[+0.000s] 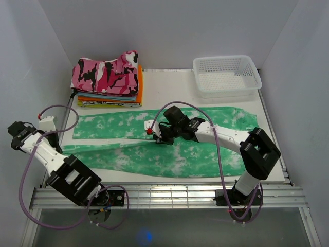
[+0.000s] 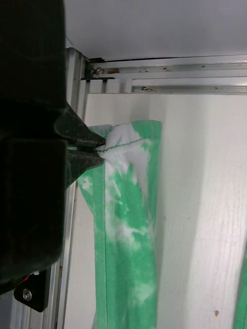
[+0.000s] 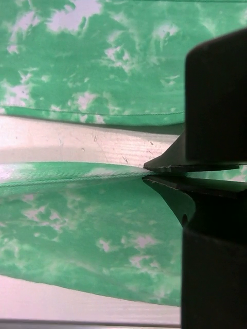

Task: Fold and stack the trousers
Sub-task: Flatten the trousers out

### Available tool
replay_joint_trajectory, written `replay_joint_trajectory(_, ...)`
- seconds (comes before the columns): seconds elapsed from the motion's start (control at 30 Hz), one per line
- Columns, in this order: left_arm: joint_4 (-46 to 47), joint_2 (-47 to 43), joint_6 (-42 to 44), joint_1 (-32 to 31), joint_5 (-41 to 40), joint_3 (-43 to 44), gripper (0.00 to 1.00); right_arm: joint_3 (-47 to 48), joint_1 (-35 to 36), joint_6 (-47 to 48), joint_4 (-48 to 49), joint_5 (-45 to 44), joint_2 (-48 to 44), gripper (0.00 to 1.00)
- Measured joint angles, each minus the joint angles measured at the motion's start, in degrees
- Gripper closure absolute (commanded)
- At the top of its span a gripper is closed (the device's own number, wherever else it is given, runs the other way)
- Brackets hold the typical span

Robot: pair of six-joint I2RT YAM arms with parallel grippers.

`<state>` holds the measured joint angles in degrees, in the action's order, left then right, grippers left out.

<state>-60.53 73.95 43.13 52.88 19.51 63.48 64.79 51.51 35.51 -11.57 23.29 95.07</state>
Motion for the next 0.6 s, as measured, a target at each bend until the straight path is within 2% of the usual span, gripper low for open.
replay_joint_trajectory(0.2,-5.6,-11.0,4.7,3.4,0.0,-2.1,1.00,-3.3,0.0,1.1,-1.6,2.9,-1.6,0.92)
replay_joint_trajectory(0.3,-6.6,-13.1,6.1,3.4,0.0,-1.8,1.00,-3.7,0.0,2.0,-1.9,3.8,-1.9,0.92)
replay_joint_trajectory(0.33,-6.7,-12.8,6.1,3.4,0.0,-1.7,0.96,-3.7,0.0,2.2,-2.0,4.0,-1.9,0.92)
replay_joint_trajectory(0.43,-6.8,-7.5,5.5,3.4,-0.3,-0.9,0.74,-1.7,0.0,2.4,-3.0,4.0,0.2,0.92)
replay_joint_trajectory(0.47,-6.5,-4.4,4.9,3.3,-0.5,-0.3,0.55,-0.2,-0.1,2.3,-3.5,4.0,1.8,0.92)
replay_joint_trajectory(0.5,-5.7,-0.9,4.4,3.0,-0.8,0.3,0.44,1.9,-0.1,2.3,-4.0,3.9,4.1,0.89)
replay_joint_trajectory(0.53,-4.8,2.5,3.8,2.4,-1.6,1.4,0.39,3.6,-0.1,2.2,-4.6,3.4,6.1,0.82)
replay_joint_trajectory(0.57,-3.4,5.7,2.7,1.7,-2.4,2.8,0.19,5.4,-0.3,2.0,-5.3,2.9,8.6,0.74)
replay_joint_trajectory(0.6,-1.7,8.9,1.8,1.2,-3.1,4.5,0.19,7.0,-0.6,1.7,-6.1,2.4,10.9,0.62)
